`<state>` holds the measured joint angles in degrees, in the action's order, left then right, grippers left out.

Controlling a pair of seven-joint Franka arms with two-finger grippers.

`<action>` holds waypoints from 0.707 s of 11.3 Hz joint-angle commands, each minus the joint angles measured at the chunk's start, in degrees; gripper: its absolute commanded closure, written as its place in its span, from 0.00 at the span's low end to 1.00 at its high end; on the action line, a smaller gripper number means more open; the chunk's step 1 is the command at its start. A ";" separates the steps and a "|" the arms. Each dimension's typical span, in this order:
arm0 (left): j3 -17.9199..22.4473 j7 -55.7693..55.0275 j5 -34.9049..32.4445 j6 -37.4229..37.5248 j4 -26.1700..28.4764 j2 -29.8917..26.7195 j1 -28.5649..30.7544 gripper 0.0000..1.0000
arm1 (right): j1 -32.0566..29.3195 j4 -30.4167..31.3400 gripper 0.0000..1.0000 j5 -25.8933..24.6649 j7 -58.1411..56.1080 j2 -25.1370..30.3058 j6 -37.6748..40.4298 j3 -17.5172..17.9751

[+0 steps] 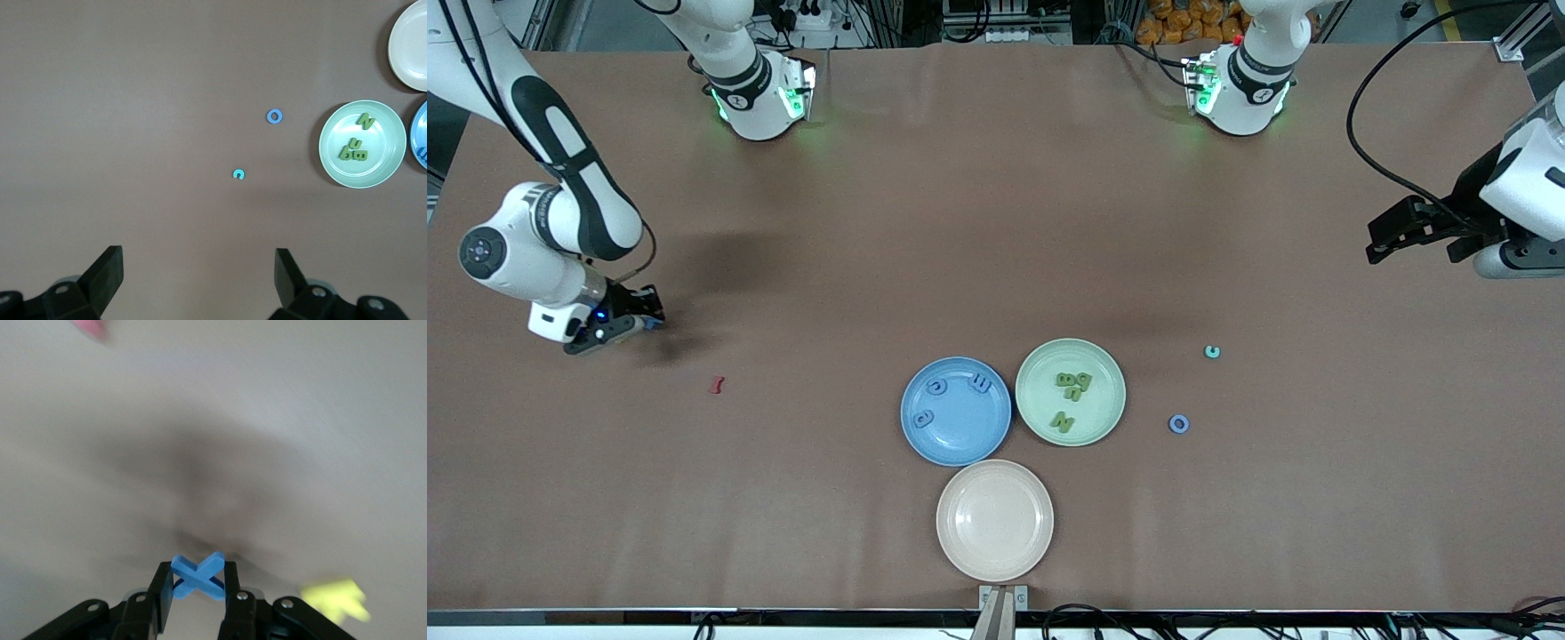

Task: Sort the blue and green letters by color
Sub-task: 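Carry the blue X into the blue plate and open the right gripper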

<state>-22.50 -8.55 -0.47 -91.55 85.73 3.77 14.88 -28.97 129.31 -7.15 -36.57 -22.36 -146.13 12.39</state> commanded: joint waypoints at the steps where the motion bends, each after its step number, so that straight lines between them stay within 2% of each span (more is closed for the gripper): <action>1: 0.09 1.43 1.35 0.75 0.05 -0.34 0.41 0.00 | 1.28 -7.29 1.00 12.81 2.46 -0.22 10.21 9.55; 3: 0.09 1.43 1.26 0.67 0.05 -0.34 0.41 0.00 | 7.41 -11.52 1.00 21.36 5.61 -1.18 11.66 10.37; 8: 0.26 1.52 1.26 0.75 0.05 -0.34 0.41 0.00 | 19.90 -24.77 1.00 39.82 9.83 -11.01 10.43 10.28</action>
<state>-22.42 -8.55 -0.47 -91.54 85.77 3.91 14.92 -13.55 112.84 26.16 -28.70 -26.99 -135.60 22.80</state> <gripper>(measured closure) 0.000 0.648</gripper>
